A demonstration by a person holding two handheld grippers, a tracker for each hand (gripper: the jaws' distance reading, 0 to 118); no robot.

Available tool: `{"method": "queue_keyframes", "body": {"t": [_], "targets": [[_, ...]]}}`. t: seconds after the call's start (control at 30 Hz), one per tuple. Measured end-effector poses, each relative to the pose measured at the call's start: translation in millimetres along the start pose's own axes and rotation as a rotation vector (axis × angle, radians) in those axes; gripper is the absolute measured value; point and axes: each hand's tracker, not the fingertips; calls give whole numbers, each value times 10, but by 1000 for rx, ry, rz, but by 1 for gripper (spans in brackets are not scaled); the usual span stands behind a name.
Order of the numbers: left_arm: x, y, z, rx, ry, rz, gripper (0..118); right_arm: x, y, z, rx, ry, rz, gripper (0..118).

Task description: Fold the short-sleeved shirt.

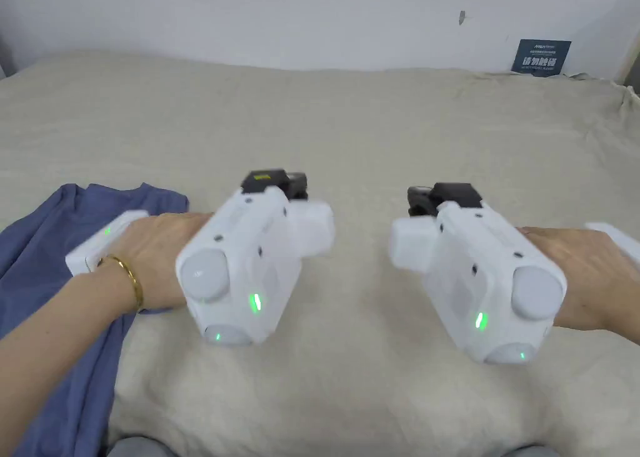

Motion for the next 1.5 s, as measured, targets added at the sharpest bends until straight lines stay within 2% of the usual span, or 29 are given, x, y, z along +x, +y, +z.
{"method": "queue_keyframes", "body": {"t": [0.03, 0.07, 0.13, 0.17, 0.23, 0.27, 0.37, 0.43, 0.47, 0.57, 0.8, 1.5], "targets": [[-159, 14, -44, -40, 17, 217, 0, 164, 31, -21, -26, 20, -201, 0], [-289, -6, -88, -73, 59, 395, 0, 271, 22, -43, -46, 8, -367, 0], [-469, -26, -137, -109, 148, 621, 0, 407, -36, -46, -50, -43, -624, 0], [-517, -55, -137, -117, 181, 706, 0, 437, -100, -153, -67, -53, -790, 0], [-563, -70, -75, -118, 225, 870, 0, 482, -226, -198, -77, -28, -1052, 0], [-564, -100, -47, -119, 246, 942, 0, 462, -287, -215, -94, -55, -1156, 0], [-486, -213, -37, -155, 301, 1063, 0, 322, -405, -140, -103, -134, -1319, 0], [-408, -297, 6, -148, 287, 1080, 0, 208, -463, -44, -103, -149, -1400, 0], [-364, -331, 24, -149, 286, 1077, 0, 150, -488, -12, -107, -159, -1410, 0], [-239, -373, 28, -146, 254, 1065, 0, 31, -479, 80, -108, -184, -1371, 0], [-58, -384, 32, -159, 202, 1061, 0, -26, -455, 117, -115, -153, -1330, 0], [-74, -333, 86, -145, 189, 1061, 0, -40, -483, 124, -120, -133, -1323, 0]]}}
